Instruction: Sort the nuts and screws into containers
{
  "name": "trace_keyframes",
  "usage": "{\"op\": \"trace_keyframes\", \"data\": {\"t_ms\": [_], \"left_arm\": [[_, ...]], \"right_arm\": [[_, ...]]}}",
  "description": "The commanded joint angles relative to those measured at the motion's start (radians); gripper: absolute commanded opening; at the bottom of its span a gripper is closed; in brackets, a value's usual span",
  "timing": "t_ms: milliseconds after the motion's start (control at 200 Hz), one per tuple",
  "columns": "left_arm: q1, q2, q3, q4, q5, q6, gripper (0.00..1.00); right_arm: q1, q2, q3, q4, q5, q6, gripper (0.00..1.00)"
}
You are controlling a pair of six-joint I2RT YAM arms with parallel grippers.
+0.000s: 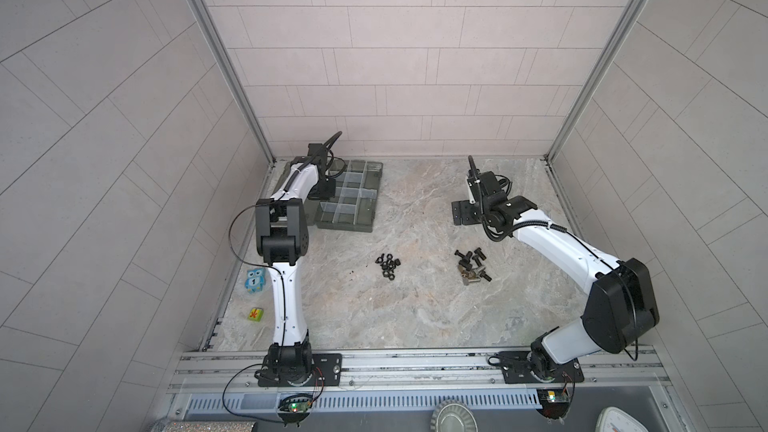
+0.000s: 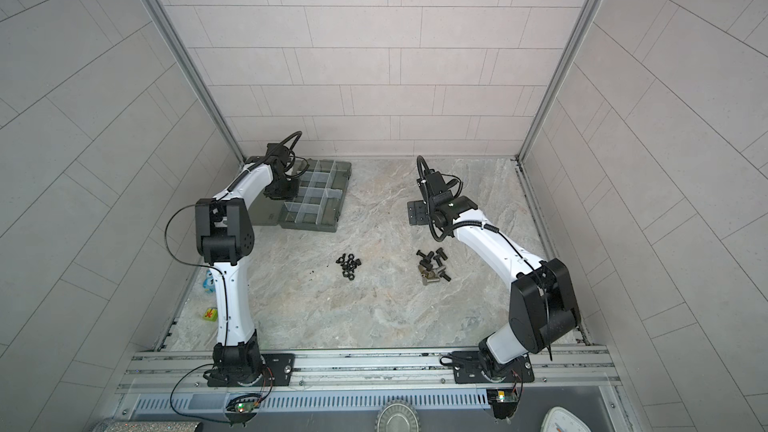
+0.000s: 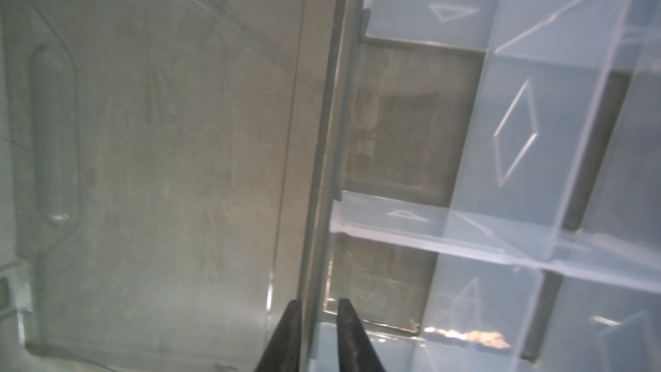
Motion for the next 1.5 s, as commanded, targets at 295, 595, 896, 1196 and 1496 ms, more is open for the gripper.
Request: {"op": "trace_keyframes", "data": {"t_ms": [295,595,896,1196,1496], "left_arm": [[-0.076,-0.052,-0.084,-0.044,0.041,-0.014,0.09],[-0.161,-0.081,-0.126,-0.046,0.043,-0.011,0.03],[-0.214,-0.073,-0.103,-0.042,0.098,-0.090,0.03],[-0.288,-0.042,-0.061,-0.033,0.154,-0.183,0.03],[-0.339,-0.041,-0.039,-0.059,0.163,-0.189,0.03]], "right_arm": [[0.005,-0.068,-0.040,-0.013,-0.021,0.001,0.95],[0.005,-0.101,-0.070,-0.054,0.006,0.014,0.99],[0.003,-0.088,-0.095,-0.173,0.012,0.043,0.91],[-0.045,-0.101,-0.133,-0.256,0.010,0.113,0.71],[-0.098,-0.095,-0.146,-0.319,-0.007,0.142,0.59]]}}
